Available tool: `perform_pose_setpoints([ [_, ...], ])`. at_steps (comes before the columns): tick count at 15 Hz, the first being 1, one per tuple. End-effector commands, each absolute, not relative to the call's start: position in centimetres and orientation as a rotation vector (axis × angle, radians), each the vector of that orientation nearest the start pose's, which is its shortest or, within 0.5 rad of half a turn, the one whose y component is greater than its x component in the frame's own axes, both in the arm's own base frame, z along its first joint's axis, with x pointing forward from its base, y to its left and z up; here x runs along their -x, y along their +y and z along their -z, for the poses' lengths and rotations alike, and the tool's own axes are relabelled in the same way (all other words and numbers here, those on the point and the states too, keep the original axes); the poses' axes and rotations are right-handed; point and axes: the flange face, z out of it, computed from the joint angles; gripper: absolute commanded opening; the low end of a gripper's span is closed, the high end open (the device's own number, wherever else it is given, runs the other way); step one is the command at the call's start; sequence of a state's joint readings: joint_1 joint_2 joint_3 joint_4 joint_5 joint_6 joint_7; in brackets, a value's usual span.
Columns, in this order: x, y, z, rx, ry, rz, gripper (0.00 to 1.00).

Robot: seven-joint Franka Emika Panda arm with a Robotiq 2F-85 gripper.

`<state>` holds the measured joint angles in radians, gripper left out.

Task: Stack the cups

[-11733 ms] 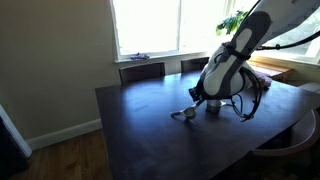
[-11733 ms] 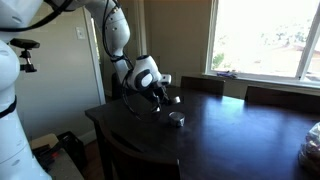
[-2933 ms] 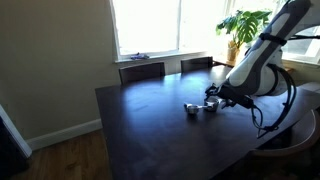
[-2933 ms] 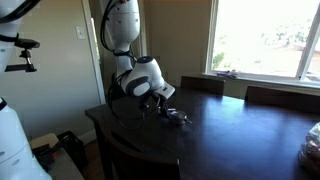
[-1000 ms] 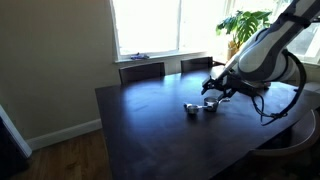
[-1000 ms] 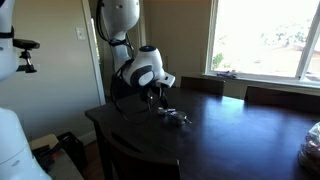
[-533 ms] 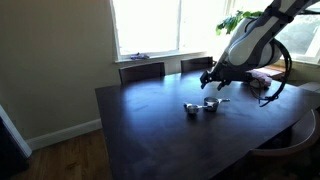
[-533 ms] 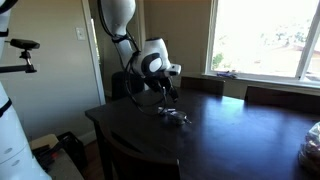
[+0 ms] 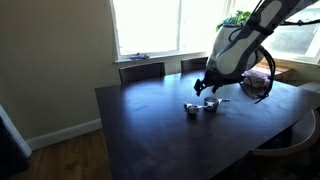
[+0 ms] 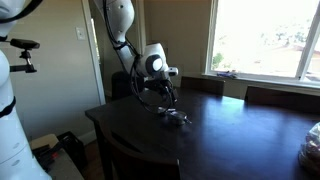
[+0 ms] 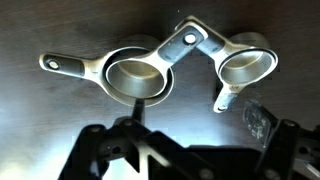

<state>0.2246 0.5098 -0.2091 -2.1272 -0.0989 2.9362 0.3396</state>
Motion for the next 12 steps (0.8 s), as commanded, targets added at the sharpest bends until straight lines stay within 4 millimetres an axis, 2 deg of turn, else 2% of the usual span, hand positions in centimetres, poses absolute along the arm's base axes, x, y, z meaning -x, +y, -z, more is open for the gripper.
perform_pose_setpoints([
  [1, -60.5, 2.8, -20.0, 3.210, 0.134, 0.370, 1.00],
  [2, -60.5, 3.0, -20.2, 3.202, 0.129, 0.366, 1.00],
  [3, -60.4, 2.9, -19.5, 3.196, 0.181, 0.412, 1.00],
  [8, -60.7, 3.1, -19.7, 3.198, 0.145, 0.400, 1.00],
  [12, -61.5, 3.3, -20.7, 3.279, -0.166, 0.328, 1.00],
])
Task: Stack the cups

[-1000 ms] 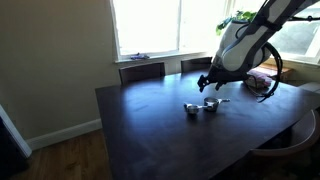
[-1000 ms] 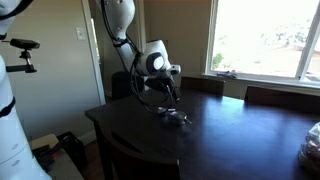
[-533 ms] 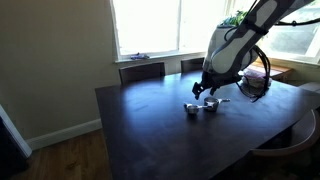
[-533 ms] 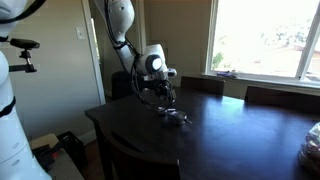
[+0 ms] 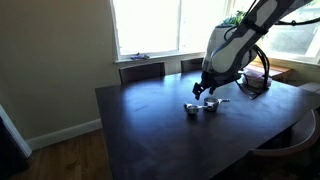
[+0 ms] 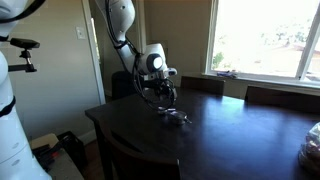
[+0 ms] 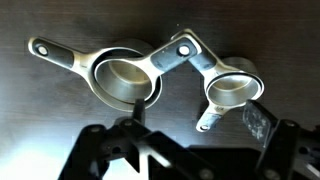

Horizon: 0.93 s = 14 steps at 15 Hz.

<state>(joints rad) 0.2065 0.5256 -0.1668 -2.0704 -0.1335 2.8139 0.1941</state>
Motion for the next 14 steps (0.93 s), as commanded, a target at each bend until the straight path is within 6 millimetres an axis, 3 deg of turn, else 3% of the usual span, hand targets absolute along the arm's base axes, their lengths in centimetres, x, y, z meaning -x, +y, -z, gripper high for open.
perform_pose_setpoints([
  [1, -61.7, 3.6, -20.8, 3.288, -0.239, 0.304, 1.00],
  [6, -63.3, 5.1, -20.1, 3.332, -0.533, 0.253, 1.00],
  [14, -65.0, 5.8, -16.6, 3.331, -0.650, 0.226, 1.00],
])
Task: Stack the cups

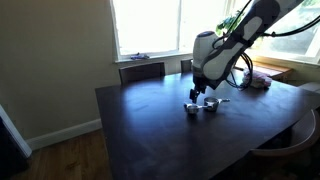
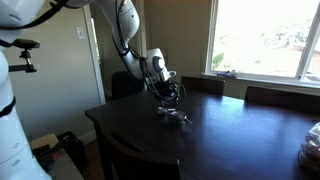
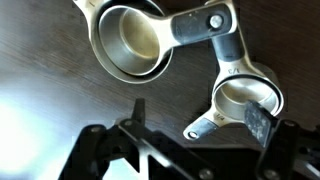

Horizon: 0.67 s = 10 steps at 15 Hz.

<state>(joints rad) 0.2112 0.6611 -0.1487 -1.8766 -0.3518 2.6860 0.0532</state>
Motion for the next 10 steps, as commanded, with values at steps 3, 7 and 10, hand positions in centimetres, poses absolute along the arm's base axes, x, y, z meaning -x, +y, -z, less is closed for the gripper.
perform_pose_setpoints([
  [3, -65.0, 6.0, -15.4, 3.323, -0.677, 0.192, 1.00],
  [7, -64.9, 6.2, -14.3, 3.303, -0.726, 0.137, 1.00],
  [10, -64.8, 6.4, -13.3, 3.287, -0.769, 0.095, 0.74],
])
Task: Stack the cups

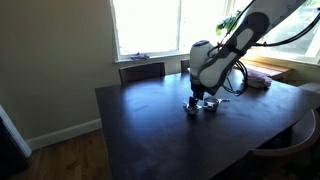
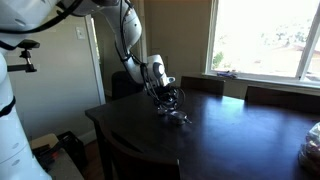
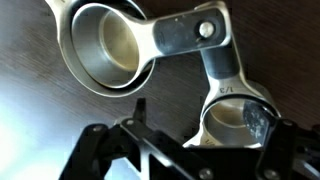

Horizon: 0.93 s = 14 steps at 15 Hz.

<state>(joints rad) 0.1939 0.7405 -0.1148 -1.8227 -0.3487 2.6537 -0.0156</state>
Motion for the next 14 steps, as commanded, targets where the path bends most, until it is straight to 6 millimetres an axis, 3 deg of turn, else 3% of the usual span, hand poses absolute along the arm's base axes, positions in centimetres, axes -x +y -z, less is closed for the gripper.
perform_pose_setpoints([
  [1, -64.8, 6.4, -13.0, 3.279, -0.783, 0.084, 0.67],
  [6, -65.0, 6.7, -12.0, 3.252, -0.823, 0.035, 0.33],
  [10, -65.3, 7.2, -12.3, 3.238, -0.831, 0.034, 0.08],
  [14, -65.8, 7.6, -13.1, 3.219, -0.851, 0.070, 0.04],
])
